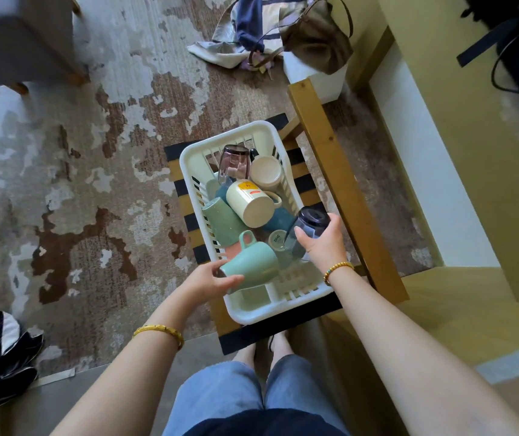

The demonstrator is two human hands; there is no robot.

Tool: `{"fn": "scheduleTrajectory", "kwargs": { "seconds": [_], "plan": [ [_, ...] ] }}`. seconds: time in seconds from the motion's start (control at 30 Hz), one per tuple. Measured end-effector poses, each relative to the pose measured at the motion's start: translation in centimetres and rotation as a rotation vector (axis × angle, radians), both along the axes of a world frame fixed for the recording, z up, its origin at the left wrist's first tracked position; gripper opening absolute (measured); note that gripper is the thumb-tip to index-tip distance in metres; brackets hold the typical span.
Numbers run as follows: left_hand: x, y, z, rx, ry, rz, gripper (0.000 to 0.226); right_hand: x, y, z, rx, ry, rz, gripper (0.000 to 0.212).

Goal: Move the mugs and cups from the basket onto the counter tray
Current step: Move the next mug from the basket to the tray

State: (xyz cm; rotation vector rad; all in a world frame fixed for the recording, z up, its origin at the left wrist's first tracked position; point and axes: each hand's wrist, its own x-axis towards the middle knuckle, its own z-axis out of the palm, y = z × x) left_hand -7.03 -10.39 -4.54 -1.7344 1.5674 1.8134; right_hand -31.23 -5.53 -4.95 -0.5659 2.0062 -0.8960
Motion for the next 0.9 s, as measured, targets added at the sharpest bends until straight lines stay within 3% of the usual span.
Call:
{"fn": "scheduleTrajectory", "kwargs": {
  "seconds": [0.2, 0.43, 0.77, 0.9],
  "plan": [
    [-1.3, 0.2, 0.0, -0.062, -0.018, 0.122, 0.051, 0.9, 3.5, 0.0, 0.052, -0.007, 0.117, 0.062],
    [-1.7, 0.8, -0.2, -0.064, -0.025, 0.147, 0.052, 2.5, 6.2, -1.8, 0.148, 0.19, 0.31, 0.074],
    [-1.1, 1.1, -0.7, -0.093, -0.043, 0.192, 0.047, 4.9, 6.7, -4.3, 0.184, 0.214, 0.41, 0.079],
    [-1.1, 0.8, -0.7, -0.103, -0.037, 0.173, 0.05, 5.2, 7.0, -5.0, 0.208, 0.456, 0.512, 0.077]
  ]
}}
